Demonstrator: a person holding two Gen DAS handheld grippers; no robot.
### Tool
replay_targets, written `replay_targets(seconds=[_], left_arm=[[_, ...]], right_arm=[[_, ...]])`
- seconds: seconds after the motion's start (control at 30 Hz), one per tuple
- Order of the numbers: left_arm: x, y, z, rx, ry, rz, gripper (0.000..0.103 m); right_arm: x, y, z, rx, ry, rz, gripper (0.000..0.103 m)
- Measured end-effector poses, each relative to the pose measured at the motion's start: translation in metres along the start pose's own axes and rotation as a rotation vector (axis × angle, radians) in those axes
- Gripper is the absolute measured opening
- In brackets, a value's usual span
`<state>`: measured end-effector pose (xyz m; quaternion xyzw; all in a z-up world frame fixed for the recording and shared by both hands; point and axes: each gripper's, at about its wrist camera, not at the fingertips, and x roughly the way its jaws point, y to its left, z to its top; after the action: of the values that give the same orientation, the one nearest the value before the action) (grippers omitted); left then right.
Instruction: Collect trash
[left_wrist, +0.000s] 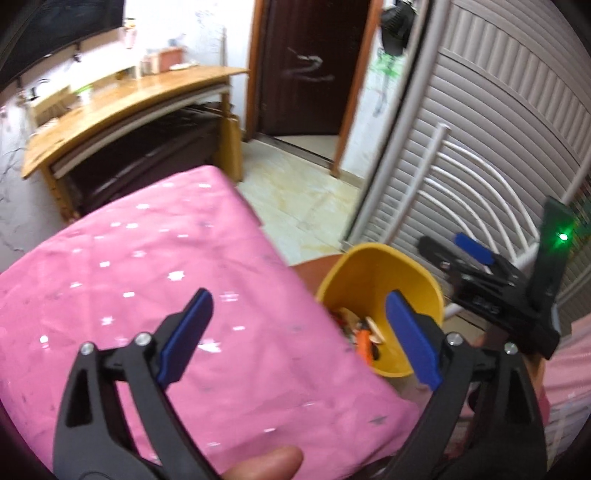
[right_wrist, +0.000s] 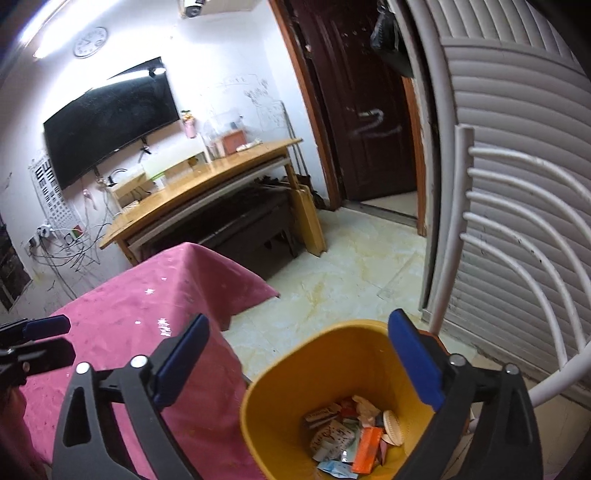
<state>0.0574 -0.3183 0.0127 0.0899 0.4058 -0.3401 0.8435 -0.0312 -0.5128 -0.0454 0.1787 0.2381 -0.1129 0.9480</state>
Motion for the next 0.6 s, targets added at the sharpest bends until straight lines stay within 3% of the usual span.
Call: replay_targets(seconds=[0.23, 0.6], left_arm=[[-0.022, 0.042, -0.015, -0.051, -0.066, 0.087, 0.096], [-0.058, 0.117, -0.051, -0.194, -0.127, 0.200, 0.096]], right_arm=[[-0.008, 0.042, -0.001, -0.071, -0.033, 0.015, 0.095], [-0.001, 0.117, -0.016, -0.156, 0.001, 0.128, 0.095]])
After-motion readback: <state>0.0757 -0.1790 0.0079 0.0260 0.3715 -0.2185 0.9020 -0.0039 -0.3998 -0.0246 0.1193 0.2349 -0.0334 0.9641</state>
